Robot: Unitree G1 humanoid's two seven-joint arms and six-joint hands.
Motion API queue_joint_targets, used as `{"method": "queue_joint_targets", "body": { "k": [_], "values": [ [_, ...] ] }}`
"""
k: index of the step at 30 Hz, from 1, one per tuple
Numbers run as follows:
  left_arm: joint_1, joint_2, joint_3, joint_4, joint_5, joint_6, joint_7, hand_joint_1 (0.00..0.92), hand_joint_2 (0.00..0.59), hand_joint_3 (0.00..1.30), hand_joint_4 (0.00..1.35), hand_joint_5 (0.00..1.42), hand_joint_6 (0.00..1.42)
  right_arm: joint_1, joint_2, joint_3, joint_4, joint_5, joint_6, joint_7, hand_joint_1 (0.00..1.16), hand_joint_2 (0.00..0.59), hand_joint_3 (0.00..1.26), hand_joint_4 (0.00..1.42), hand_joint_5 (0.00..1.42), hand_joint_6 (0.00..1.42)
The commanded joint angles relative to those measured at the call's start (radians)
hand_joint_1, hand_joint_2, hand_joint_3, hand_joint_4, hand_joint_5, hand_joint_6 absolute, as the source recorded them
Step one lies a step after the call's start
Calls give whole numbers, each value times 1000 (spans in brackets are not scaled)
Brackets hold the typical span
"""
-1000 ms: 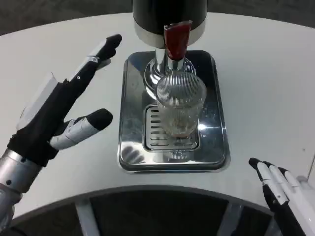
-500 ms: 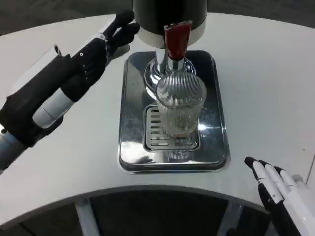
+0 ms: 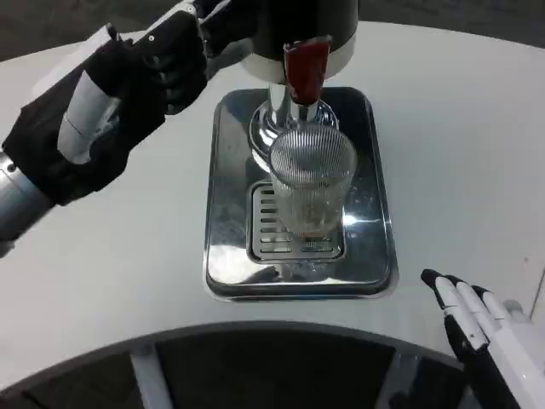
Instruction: Grasp the cup under the faucet to collect the drink, then remove the cup.
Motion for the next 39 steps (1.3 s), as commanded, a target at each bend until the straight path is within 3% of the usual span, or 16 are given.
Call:
{"method": "queue_joint_targets", "body": {
  "k": [1, 28, 39],
  "values": [
    [-47, -25, 9, 56, 10, 18, -36, 0, 18, 0, 0, 0, 0, 6, 5, 1, 0, -5, 13, -8, 614, 363, 0, 0, 0, 0],
    [-319, -157, -22, 355, 113, -23, -197, 0, 22, 0, 0, 0, 0, 42, 30, 21, -13, -28, 13, -44, 609, 367, 0, 0, 0, 0],
    [-408, -201, -44, 455, 154, -78, -242, 0, 23, 6, 0, 20, 0, 52, 31, 22, -15, -24, 11, -53, 609, 367, 0, 0, 0, 0]
  ]
}}
